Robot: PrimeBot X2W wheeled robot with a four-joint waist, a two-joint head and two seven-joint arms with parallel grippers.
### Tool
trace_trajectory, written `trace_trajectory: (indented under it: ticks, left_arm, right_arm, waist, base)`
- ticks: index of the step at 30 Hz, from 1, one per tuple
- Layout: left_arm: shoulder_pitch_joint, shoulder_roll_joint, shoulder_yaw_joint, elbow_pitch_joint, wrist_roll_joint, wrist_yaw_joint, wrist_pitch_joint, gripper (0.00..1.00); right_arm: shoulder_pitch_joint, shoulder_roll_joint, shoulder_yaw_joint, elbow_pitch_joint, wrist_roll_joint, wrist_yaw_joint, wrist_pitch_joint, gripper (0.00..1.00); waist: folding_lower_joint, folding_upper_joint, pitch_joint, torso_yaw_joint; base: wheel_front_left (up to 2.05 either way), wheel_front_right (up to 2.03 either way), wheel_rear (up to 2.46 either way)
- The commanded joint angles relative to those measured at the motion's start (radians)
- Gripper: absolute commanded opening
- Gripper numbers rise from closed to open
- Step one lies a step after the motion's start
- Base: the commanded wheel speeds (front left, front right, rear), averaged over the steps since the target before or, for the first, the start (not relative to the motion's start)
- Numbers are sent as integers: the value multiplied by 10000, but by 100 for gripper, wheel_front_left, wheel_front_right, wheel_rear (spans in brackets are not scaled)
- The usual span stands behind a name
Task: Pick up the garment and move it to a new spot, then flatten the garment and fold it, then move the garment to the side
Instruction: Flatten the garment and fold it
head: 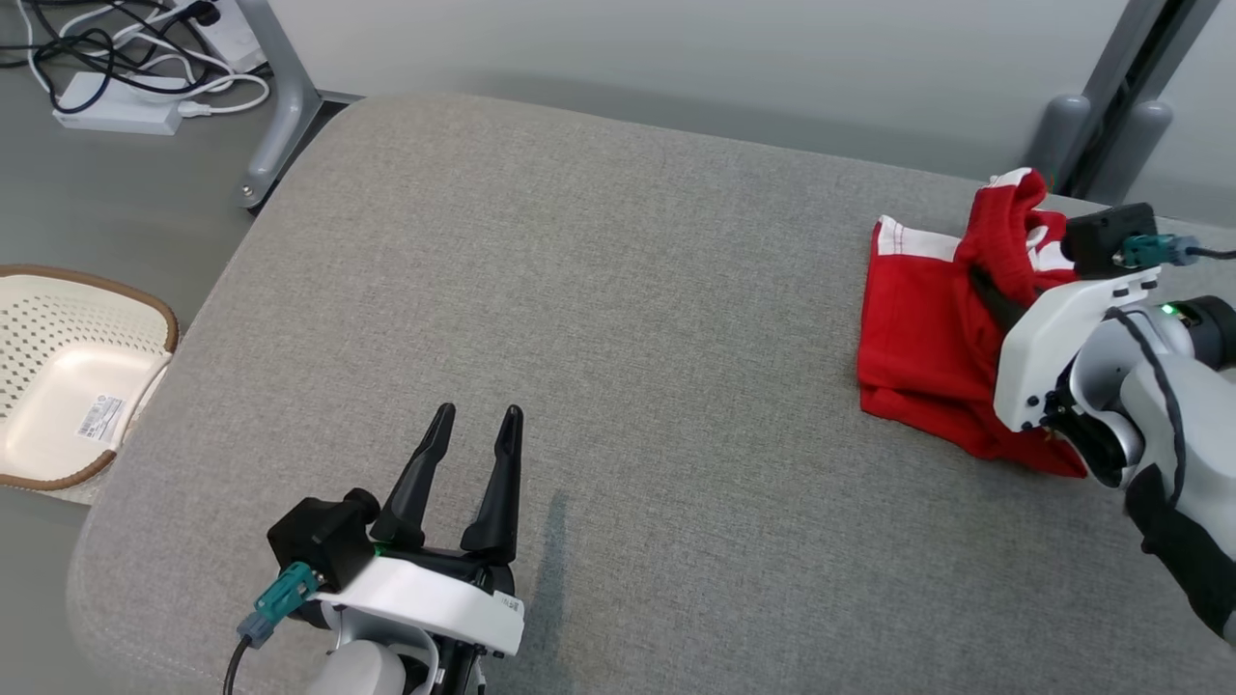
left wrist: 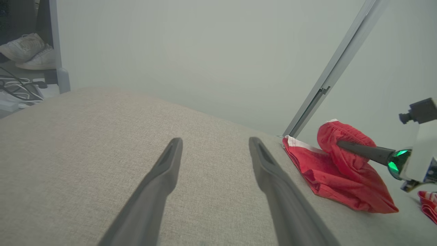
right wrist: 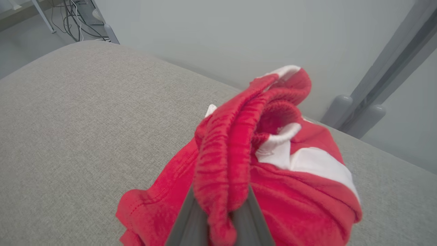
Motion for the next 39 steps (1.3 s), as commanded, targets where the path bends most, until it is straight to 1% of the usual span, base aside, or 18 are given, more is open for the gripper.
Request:
trace_trajectory:
  ticks: [1, 9, 10, 11, 12, 17, 18, 20, 21, 23, 26, 28, 30, 31, 32, 35, 36, 39]
  left_arm:
    - [-57, 31, 9, -35, -26, 54, -10, 100]
    - [-137, 33, -222, -63, -256, 115, -10, 100]
    - [-165, 33, -258, -67, -258, 128, -10, 100]
    - [-196, 33, -285, -71, -300, 144, -10, 100]
    - [-218, 33, -289, -54, -324, 148, -10, 100]
    - [-117, 29, -159, 46, -178, 143, -10, 100]
    - [-80, 32, -88, 67, -90, 93, -10, 100]
    - [-30, 32, 20, 49, 36, 85, -10, 100]
    - [5, 32, 43, -16, 62, 72, -10, 100]
    - [88, 36, 103, -57, 63, 65, -10, 100]
    - [182, 36, 195, -92, 84, 120, -10, 100]
    - [277, 34, 333, -170, 5, 173, -10, 100]
    - [440, 36, 454, -212, 66, 190, -9, 100]
    - [454, 32, 557, -264, 88, 213, -10, 100]
    - [508, 34, 616, -294, 121, 215, -10, 100]
    - [575, 34, 638, -291, 235, 138, -10, 100]
    - [654, 37, 704, -271, 301, 80, -10, 100]
    - [679, 37, 785, -295, 378, 63, -10, 100]
  right_arm:
    - [15, 17, 43, -8, 17, -3, 29, 0]
    - [-78, 519, 286, 394, 688, -3, 68, 0]
    - [-88, 531, 343, 599, 747, -3, 101, 5]
    - [-112, 581, 368, 771, 786, -3, 31, 47]
    - [-107, 728, 361, 901, 881, -1, -28, 100]
    - [-139, 1047, 402, 704, 1299, -3, -180, 100]
    - [-194, 1245, 468, 448, 1537, -3, -183, 100]
    - [-284, 1260, 751, 85, 1598, -3, -173, 100]
    - [-421, 1082, 915, -214, 1558, -3, -245, 100]
    - [-384, 809, 1001, -473, 1528, -3, -438, 100]
    - [-215, 414, 1049, -587, 1209, -3, -913, 100]
    - [178, -21, 777, -539, 848, -3, -1840, 100]
    - [886, -390, -168, -620, 18, -3, -2415, 100]
    - [1196, -458, -1066, -1132, -590, -1, -2431, 100]
    - [1995, -361, -2032, -1759, -1182, -3, -2426, 100]
    - [3105, -148, -3410, -2709, -2176, -3, -2430, 100]
    - [4176, 278, -4591, -3459, -3008, -3, -2432, 100]
    - [5035, 700, -5322, -4129, -3767, -1, -2433, 100]
  waist:
    - [0, 0, 20, 39]
    - [0, 0, 230, 411]
    - [0, 0, 269, 463]
    - [0, 0, 297, 503]
    - [0, 0, 304, 518]
    - [0, 0, 109, 282]
    - [0, 0, -95, 23]
    - [0, 0, -444, -435]
    - [0, 0, -675, -790]
    - [0, 0, -918, -1153]
    - [0, 0, -1164, -1479]
    - [0, 0, -1427, -1892]
    - [0, 0, -1578, -2328]
    - [0, 0, -1603, -2511]
    - [0, 0, -1604, -2662]
    - [0, 0, -1614, -2808]
    - [0, 0, -1633, -2887]
    - [0, 0, -1622, -2919]
  base:
    - [0, 0, 0]
    - [0, 0, 0]
    - [0, 0, 0]
    - [0, 0, 0]
    - [0, 0, 0]
    - [0, 0, 0]
    - [0, 0, 0]
    - [0, 0, 0]
    - [0, 0, 0]
    - [0, 0, 0]
    - [0, 0, 0]
    - [0, 0, 0]
    - [0, 0, 0]
    - [0, 0, 0]
    - [0, 0, 0]
    - [0, 0, 0]
    - [0, 0, 0]
    - [0, 0, 0]
